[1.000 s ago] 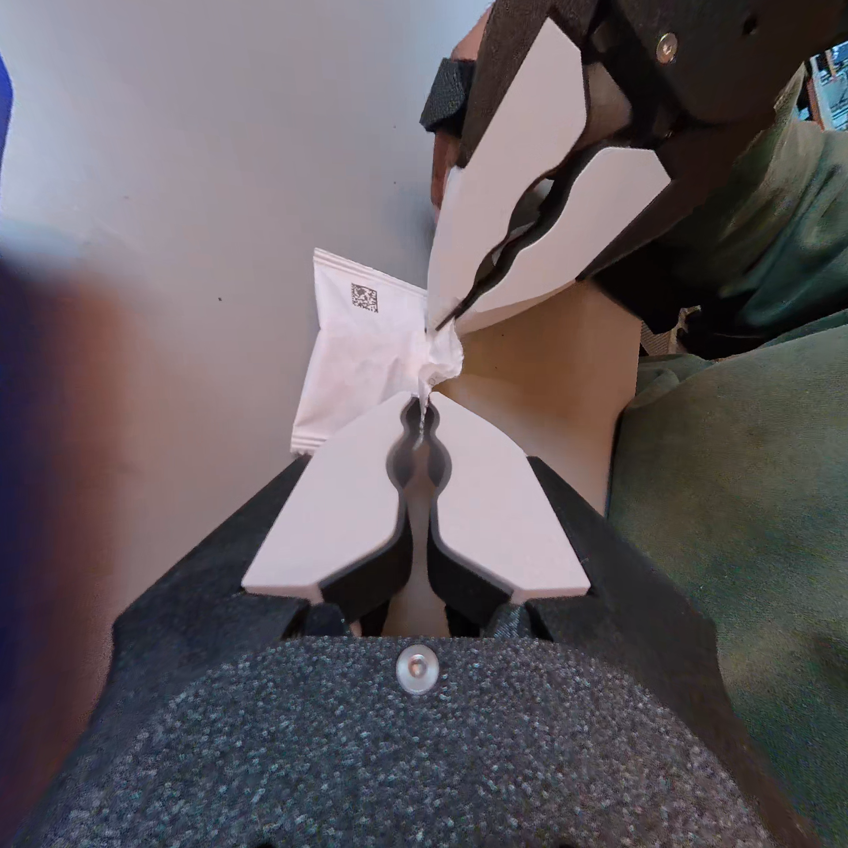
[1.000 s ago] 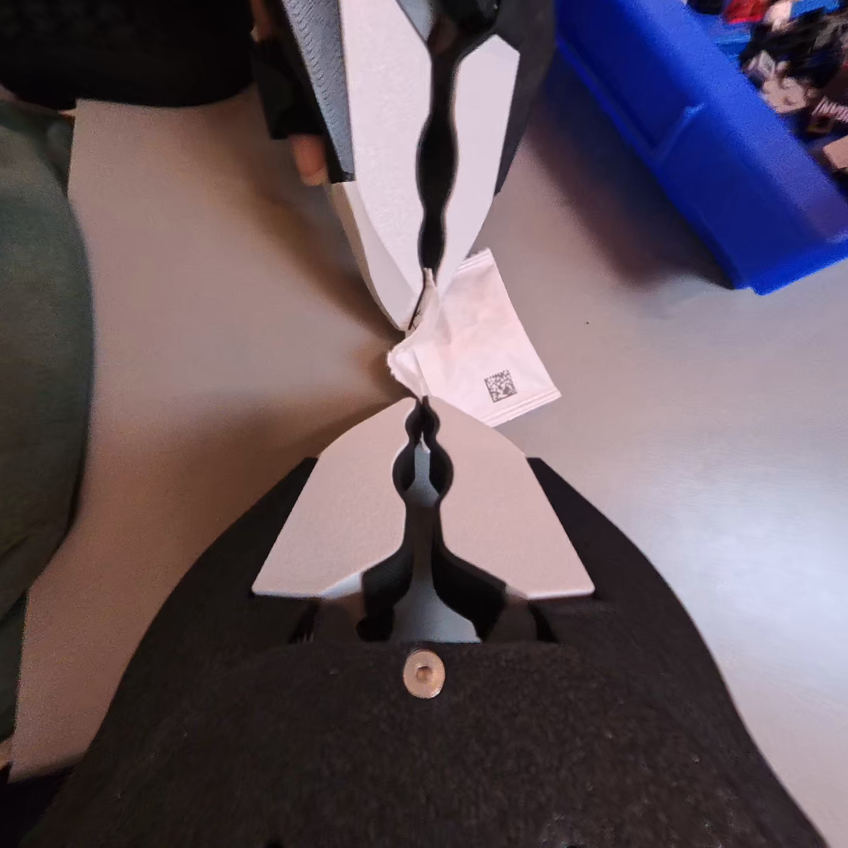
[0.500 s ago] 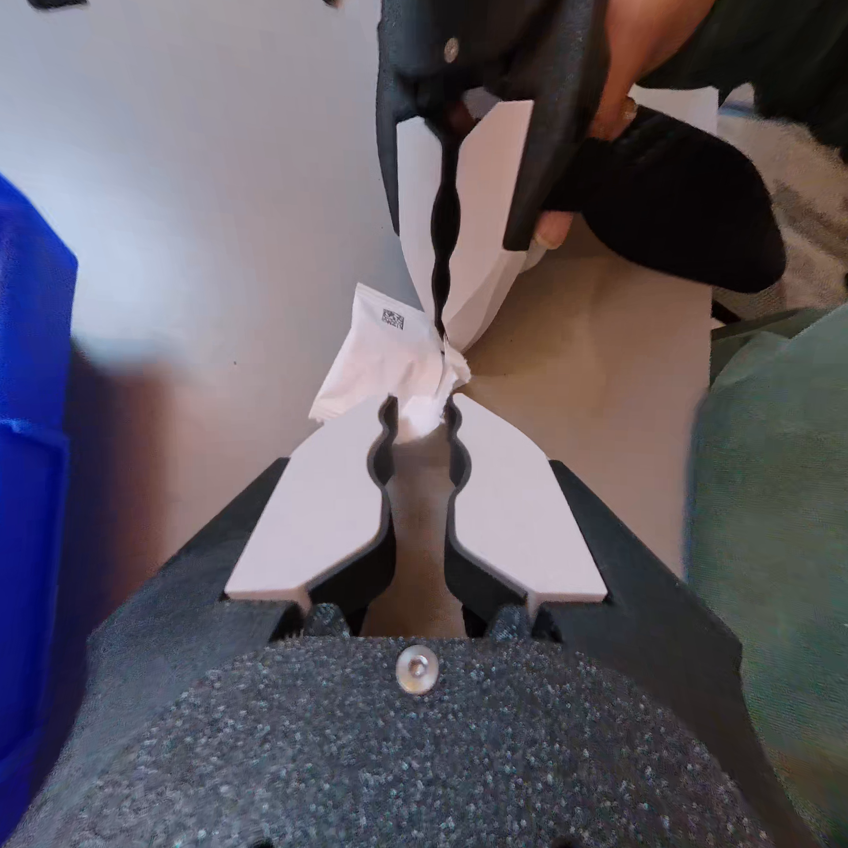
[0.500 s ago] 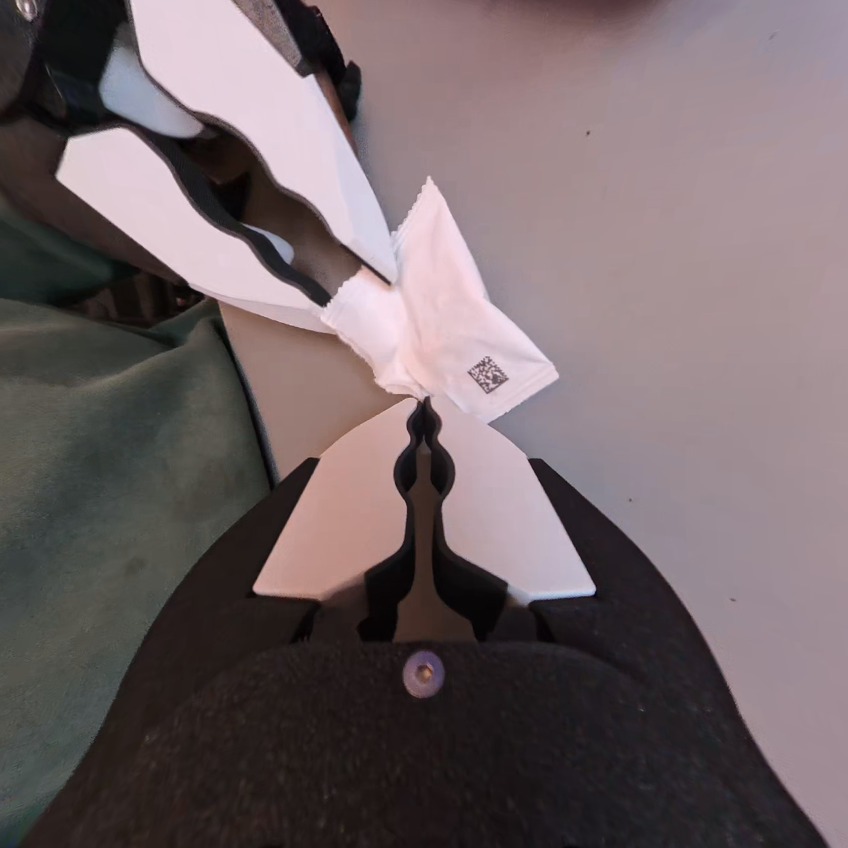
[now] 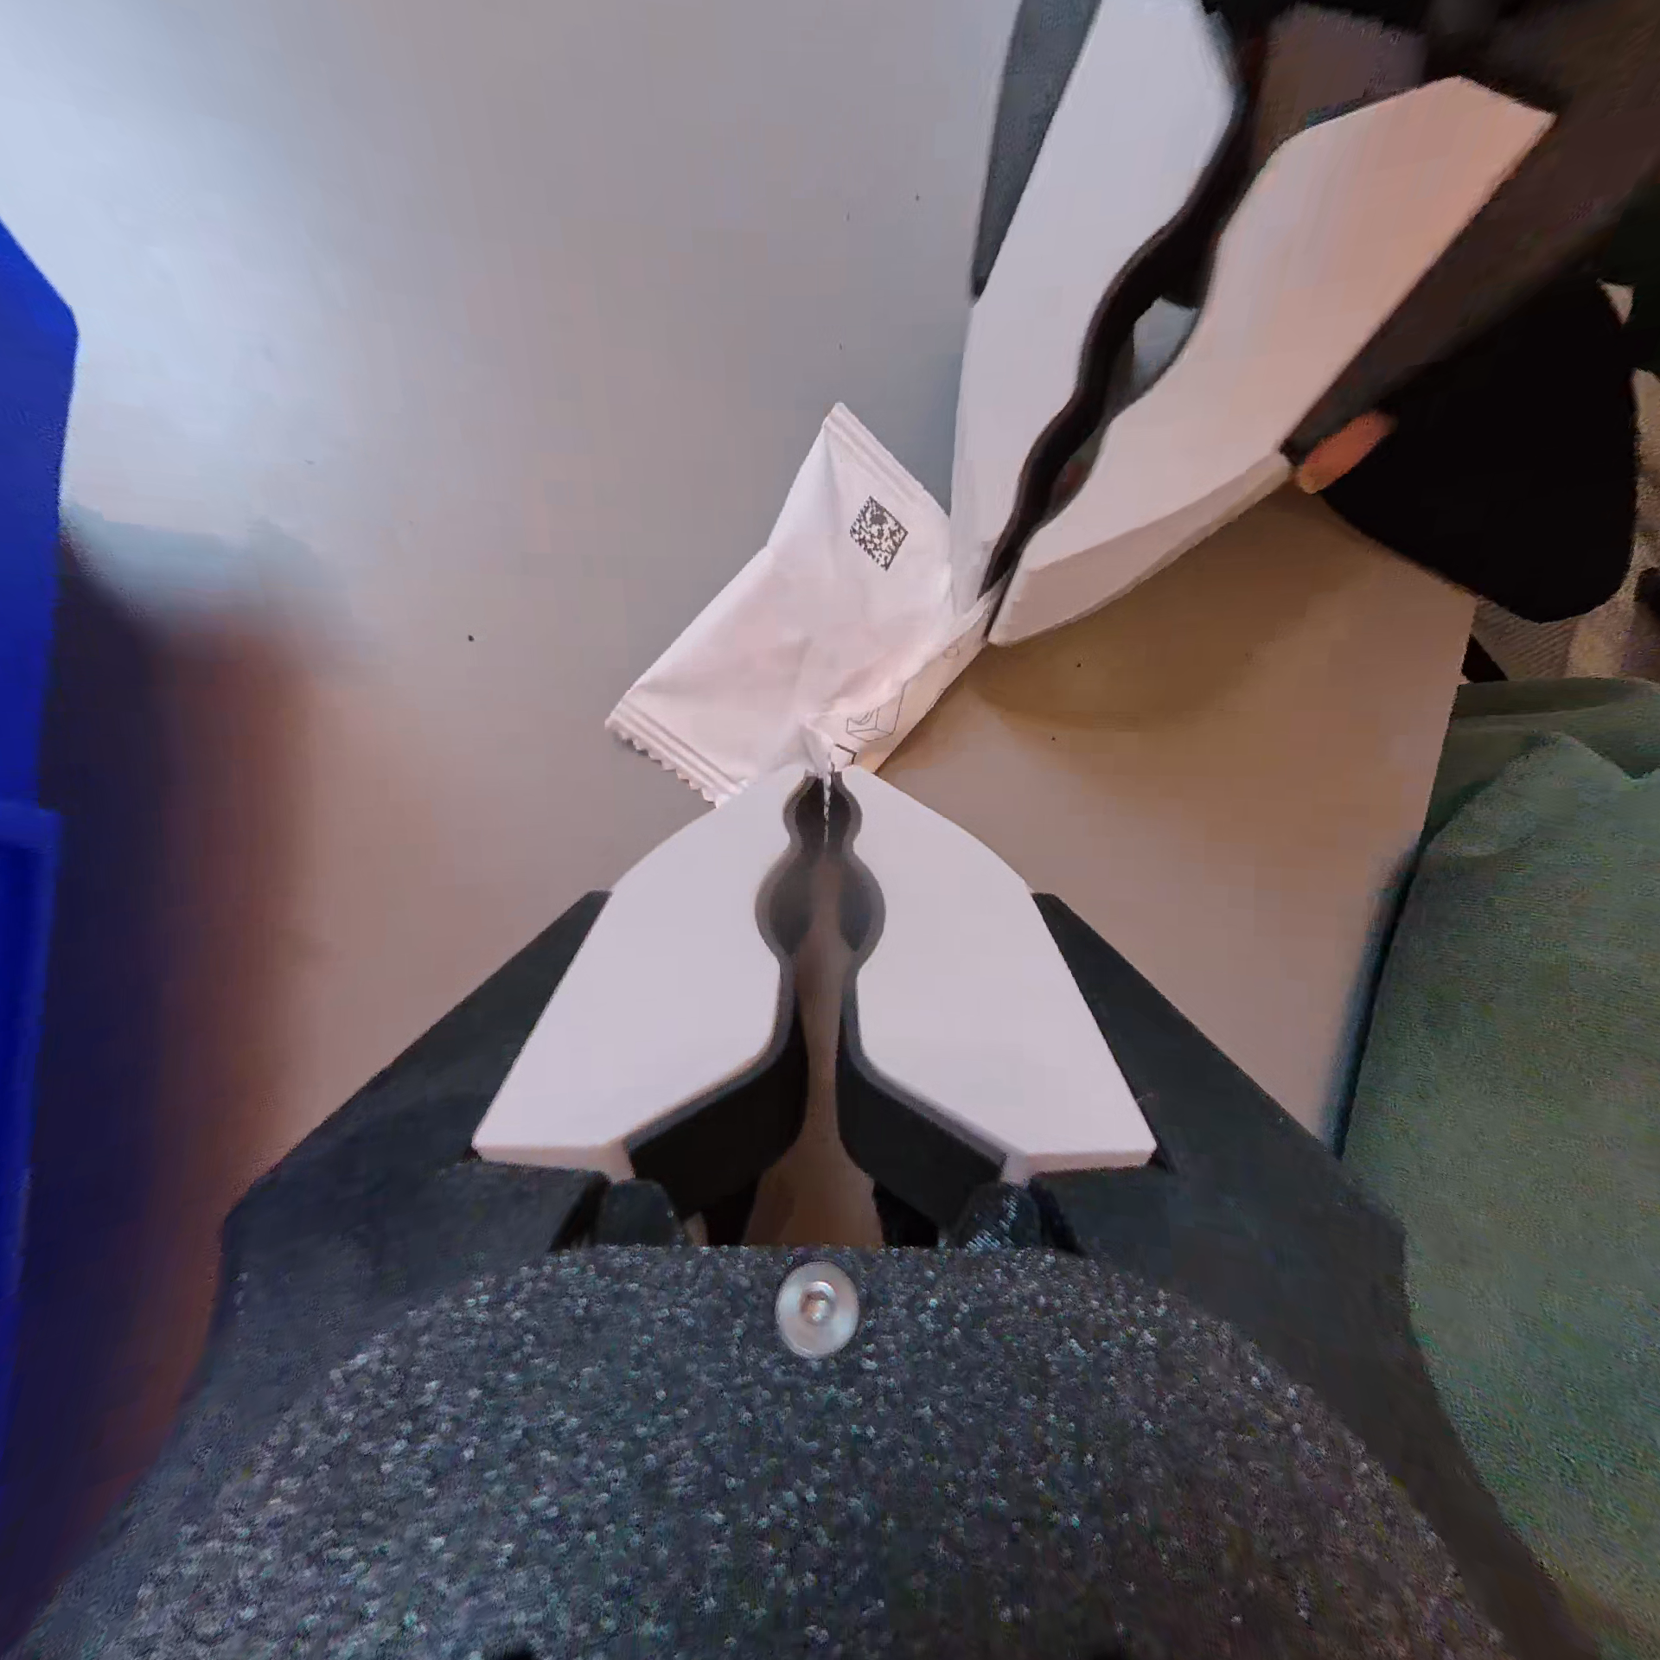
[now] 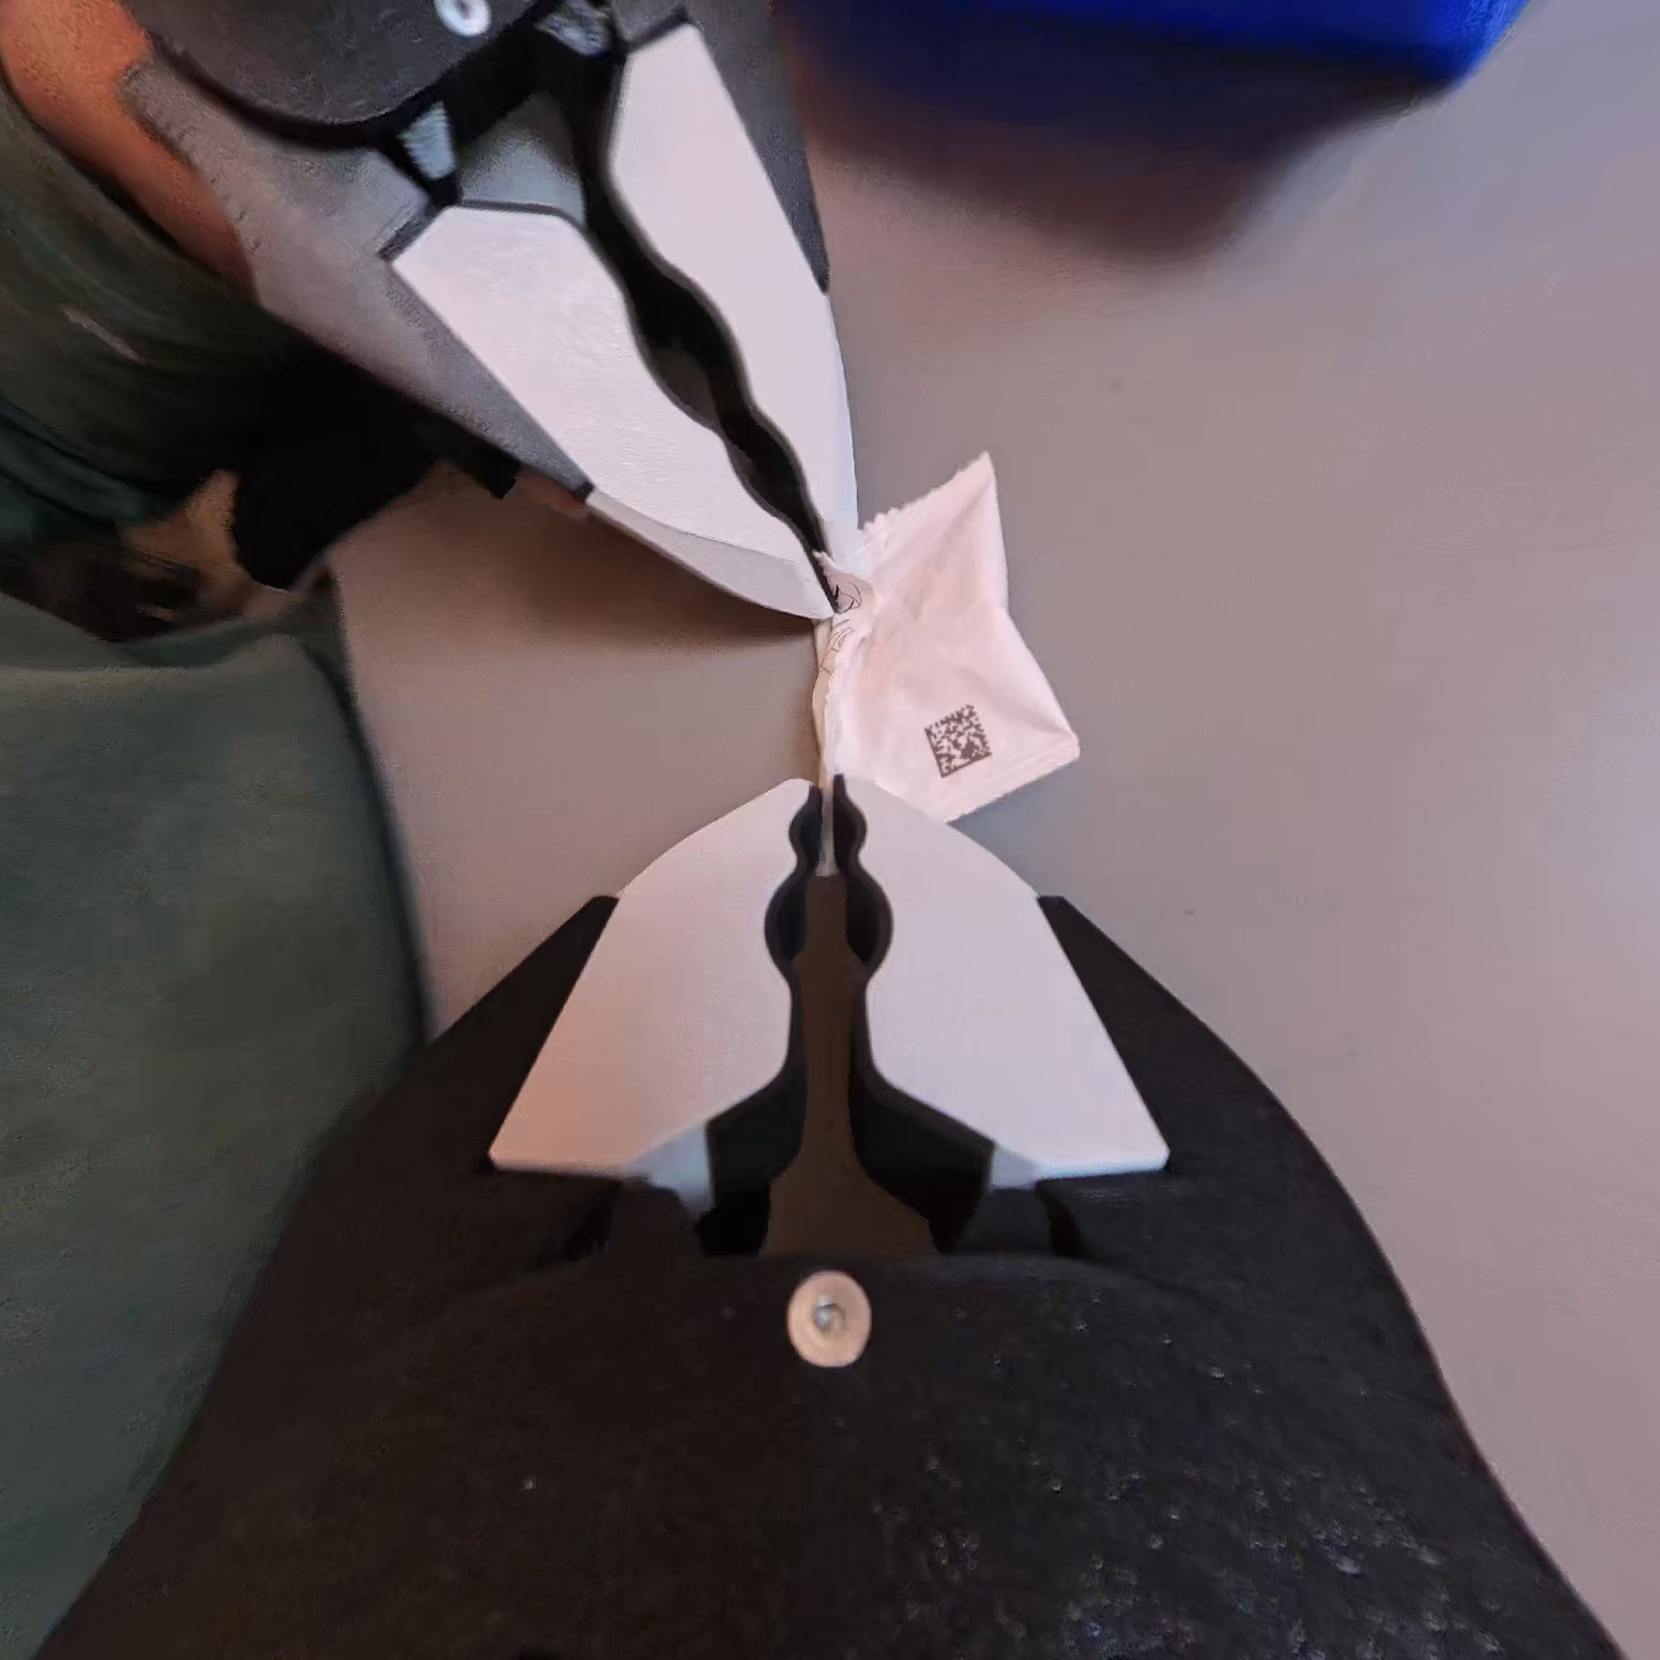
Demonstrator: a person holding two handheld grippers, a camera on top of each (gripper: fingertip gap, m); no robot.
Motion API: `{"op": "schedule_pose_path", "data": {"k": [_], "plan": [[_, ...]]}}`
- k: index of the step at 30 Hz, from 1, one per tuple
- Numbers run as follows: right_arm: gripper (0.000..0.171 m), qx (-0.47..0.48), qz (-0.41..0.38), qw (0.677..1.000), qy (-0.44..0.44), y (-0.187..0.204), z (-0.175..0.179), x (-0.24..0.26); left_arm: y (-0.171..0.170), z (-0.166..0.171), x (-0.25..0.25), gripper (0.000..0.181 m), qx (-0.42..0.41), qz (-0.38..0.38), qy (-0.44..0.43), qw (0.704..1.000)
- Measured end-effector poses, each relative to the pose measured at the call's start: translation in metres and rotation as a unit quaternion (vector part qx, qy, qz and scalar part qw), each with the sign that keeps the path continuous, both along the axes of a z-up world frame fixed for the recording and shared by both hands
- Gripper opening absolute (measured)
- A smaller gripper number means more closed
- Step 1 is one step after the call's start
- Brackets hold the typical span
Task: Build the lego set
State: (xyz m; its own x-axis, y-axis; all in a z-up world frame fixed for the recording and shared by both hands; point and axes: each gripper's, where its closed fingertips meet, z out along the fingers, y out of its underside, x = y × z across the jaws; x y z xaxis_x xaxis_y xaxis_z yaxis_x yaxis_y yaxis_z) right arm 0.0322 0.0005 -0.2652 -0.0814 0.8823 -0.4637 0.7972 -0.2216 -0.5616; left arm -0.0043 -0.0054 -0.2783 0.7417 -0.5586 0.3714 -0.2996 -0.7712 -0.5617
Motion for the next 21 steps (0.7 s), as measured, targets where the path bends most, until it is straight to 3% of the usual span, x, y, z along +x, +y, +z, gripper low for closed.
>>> {"op": "schedule_pose_path", "data": {"k": [1,6,10,17,21], "plan": [[0.005,0.052,0.003,0.998,0.019,0.004,0.004,-0.001,0.001,0.0,-0.002,0.001,0.002,0.001,0.007,1.0],[0.007,0.26,0.087,0.954,0.123,-0.015,0.035,-0.013,0.001,0.0,-0.004,0.001,0.0,0.004,0.006,1.0],[0.001,0.376,0.123,0.916,0.06,-0.005,0.001,-0.021,0.001,0.0,-0.003,0.001,-0.001,0.002,0.007,1.0],[0.0,0.247,0.117,0.962,-0.005,0.005,-0.006,-0.026,-0.001,0.0,-0.005,0.001,-0.002,-0.005,0.003,1.0],[0.0,0.19,0.13,0.972,-0.035,0.003,-0.007,-0.027,-0.003,0.002,-0.008,0.001,-0.008,-0.003,-0.019,1.0]]}}
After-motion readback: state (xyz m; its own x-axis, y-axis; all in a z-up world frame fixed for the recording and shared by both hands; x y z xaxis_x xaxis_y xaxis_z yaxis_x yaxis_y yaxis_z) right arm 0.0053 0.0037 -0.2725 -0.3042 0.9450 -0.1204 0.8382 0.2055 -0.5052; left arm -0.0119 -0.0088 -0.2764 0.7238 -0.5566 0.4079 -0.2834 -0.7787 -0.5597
